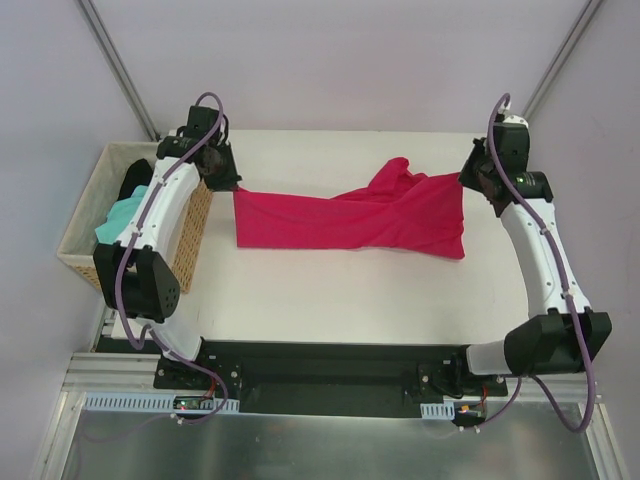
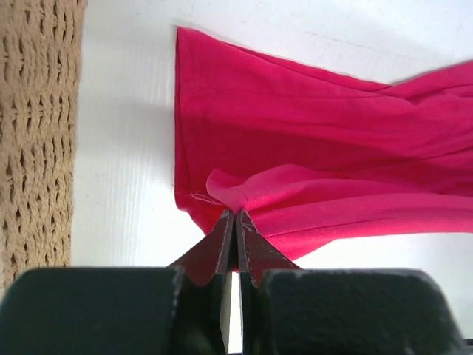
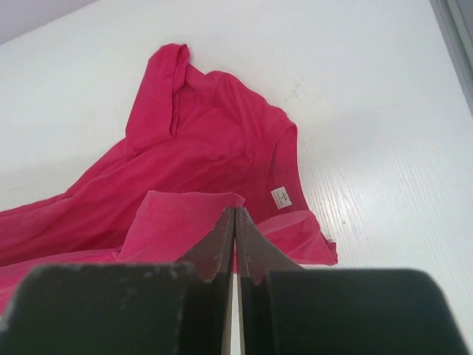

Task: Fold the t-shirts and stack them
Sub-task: Fold the flattened tshirt in 1/3 of the way

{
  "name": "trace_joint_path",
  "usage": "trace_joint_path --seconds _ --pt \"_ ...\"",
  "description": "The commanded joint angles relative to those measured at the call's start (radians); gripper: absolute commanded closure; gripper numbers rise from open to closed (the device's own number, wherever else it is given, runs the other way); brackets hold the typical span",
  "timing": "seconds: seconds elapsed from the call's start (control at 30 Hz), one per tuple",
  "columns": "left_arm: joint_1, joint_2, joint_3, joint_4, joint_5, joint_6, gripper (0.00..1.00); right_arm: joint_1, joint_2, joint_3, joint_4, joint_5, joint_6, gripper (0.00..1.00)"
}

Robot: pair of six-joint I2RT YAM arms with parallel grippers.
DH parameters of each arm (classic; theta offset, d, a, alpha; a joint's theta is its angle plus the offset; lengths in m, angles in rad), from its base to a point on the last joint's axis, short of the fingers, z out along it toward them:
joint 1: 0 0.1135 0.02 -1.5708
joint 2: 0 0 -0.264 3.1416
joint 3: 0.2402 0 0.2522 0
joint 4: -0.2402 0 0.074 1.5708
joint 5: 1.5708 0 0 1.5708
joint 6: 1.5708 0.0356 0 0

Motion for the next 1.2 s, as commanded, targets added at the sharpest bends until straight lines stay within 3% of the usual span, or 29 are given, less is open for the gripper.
trace_joint_path --seconds 0.0,0.53,1.17 --pt "-0.004 -0.097 -0.01 0.008 -0.024 -0.009 1.0 -0.002 -0.097 -0.001 0.019 0.026 -0.006 0.99" --pt "-0.006 -0.236 -0.12 -0.012 -0.013 -0.006 1.0 0.023 -0.255 -0.094 -0.08 0.029 0.039 0.99" --pt "-0.006 -0.311 -0.166 -0.088 -0.016 0.022 1.0 0.119 -0.39 -0.143 -0.231 0.138 0.126 0.99"
